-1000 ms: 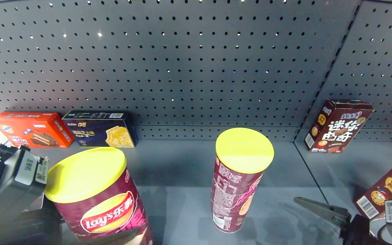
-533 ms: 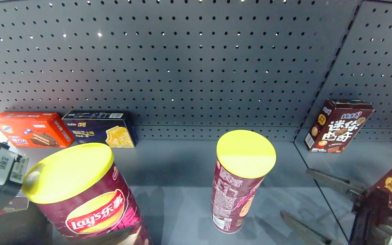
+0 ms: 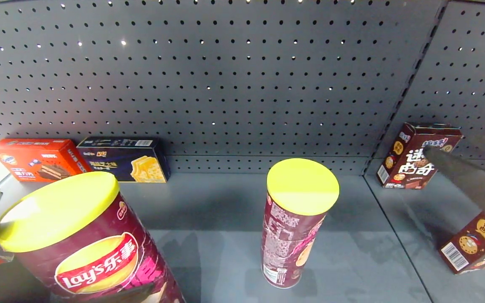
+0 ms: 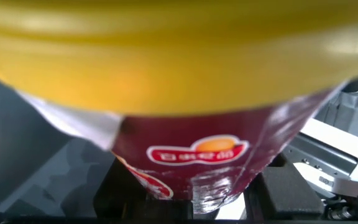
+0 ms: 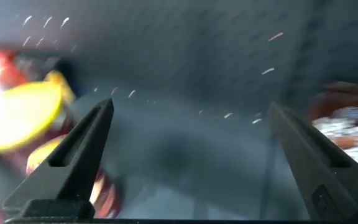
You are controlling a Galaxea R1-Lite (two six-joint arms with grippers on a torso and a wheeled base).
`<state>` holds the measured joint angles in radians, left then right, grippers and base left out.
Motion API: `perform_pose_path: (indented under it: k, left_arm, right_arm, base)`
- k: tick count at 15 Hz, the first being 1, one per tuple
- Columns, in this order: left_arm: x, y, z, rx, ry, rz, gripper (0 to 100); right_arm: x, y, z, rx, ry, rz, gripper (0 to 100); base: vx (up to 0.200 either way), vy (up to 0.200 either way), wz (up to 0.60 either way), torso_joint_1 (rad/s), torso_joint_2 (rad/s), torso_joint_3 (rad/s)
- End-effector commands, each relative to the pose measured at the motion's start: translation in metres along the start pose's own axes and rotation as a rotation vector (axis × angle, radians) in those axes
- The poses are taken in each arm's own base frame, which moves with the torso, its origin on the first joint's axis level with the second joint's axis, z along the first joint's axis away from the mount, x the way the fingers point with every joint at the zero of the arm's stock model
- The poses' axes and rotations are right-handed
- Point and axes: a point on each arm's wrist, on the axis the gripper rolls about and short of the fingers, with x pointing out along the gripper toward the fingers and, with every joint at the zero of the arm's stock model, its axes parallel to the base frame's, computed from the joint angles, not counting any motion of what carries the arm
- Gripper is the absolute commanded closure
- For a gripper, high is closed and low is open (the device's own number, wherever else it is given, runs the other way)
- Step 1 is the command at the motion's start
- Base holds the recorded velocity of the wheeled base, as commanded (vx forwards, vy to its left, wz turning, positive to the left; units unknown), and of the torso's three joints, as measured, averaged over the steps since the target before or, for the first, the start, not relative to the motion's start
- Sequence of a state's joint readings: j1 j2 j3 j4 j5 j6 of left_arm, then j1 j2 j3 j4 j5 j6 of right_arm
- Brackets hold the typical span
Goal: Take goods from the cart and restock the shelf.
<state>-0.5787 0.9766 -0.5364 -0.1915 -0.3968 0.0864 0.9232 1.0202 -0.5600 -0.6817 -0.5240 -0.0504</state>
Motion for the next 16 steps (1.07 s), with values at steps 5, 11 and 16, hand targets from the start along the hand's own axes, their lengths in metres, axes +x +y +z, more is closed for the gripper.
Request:
perform_pose_path:
  k: [5, 11, 16]
  left_arm:
    - [-0.004, -0.002, 0.005, 0.014, -0.031, -0.019, 100]
    - [-0.003, -0.001, 0.006, 0.023, -0.056, -0.026, 100]
    - [-0.003, 0.001, -0.006, 0.007, -0.022, -0.002, 100]
  right_arm:
    - [-0.023, -0.05, 0.034, -0.006, -0.168, -0.389, 0]
    - [-0.074, -0.071, 0.015, -0.15, -0.178, -0.654, 0]
    - [-0.127, -0.073, -0.037, -0.222, -0.015, -0.821, 0]
  base:
    - [0.0, 0.0, 0.0, 0.0, 0.0, 0.0]
    - [0.0, 0.0, 0.0, 0.0, 0.0, 0.0]
    - [0.0, 0.0, 0.0, 0.0, 0.0, 0.0]
